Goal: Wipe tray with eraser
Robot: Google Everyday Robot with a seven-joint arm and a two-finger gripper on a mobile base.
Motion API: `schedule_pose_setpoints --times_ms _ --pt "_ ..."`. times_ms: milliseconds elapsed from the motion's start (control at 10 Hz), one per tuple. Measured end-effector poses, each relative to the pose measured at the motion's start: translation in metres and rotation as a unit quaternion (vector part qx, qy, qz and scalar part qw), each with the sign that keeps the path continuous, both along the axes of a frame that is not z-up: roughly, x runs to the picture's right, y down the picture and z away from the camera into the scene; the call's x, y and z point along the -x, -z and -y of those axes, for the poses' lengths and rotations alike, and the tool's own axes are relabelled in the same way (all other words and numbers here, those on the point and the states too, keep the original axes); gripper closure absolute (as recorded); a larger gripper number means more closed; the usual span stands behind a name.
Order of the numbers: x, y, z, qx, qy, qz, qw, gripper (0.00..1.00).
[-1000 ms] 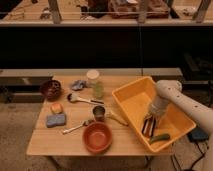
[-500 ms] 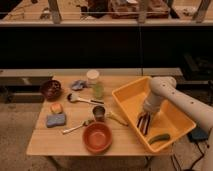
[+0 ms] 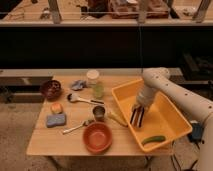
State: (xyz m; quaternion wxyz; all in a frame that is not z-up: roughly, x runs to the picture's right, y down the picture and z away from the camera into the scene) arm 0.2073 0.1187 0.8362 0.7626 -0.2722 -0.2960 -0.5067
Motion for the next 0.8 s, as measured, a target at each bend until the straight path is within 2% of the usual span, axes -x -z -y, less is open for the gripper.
schedule_pose_setpoints --times_ms 300,600,800 --pt "-0.025 -0.014 0.007 0.009 -0.017 -0.006 0.9998 0.56" --pt "-0.053 -0.023 -0.001 0.027 -0.037 -0.015 0.9988 0.56" --pt "-0.059 -0.034 -0.016 0.045 -0.047 -0.013 0.9978 0.56"
